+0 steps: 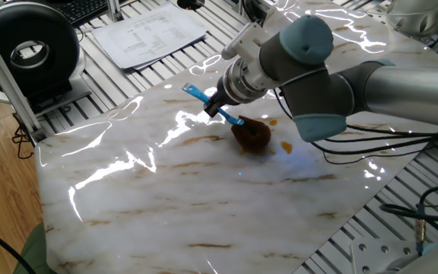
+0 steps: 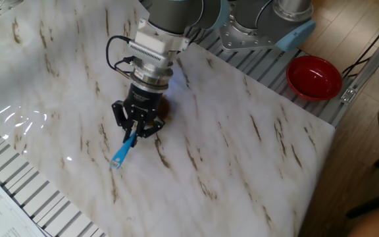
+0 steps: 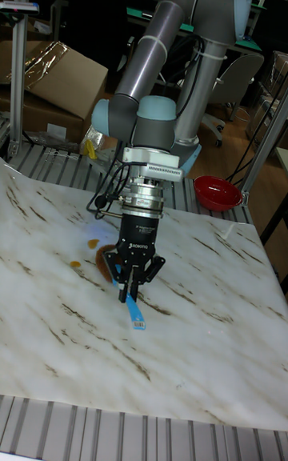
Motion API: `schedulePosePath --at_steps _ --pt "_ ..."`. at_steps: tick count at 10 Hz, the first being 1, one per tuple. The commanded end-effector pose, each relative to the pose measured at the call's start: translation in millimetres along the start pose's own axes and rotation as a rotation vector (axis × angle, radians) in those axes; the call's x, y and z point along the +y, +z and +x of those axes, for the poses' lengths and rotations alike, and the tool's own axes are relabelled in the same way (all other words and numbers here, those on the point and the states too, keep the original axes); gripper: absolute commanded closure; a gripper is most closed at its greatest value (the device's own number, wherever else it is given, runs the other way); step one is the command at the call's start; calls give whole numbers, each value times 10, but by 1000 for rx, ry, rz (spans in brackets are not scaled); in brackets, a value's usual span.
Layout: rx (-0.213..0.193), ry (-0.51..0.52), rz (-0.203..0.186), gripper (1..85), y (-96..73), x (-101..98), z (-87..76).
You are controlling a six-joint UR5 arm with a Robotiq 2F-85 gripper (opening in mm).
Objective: Scrub the table with a brush
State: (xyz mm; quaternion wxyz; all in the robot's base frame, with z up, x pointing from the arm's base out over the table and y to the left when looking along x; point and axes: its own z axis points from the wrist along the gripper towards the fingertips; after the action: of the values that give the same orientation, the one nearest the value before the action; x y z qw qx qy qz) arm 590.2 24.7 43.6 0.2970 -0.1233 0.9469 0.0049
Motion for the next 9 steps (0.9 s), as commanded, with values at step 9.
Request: schedulePosePath --at_steps 9 --pt "-16 34 41 847 -38 48 -33"
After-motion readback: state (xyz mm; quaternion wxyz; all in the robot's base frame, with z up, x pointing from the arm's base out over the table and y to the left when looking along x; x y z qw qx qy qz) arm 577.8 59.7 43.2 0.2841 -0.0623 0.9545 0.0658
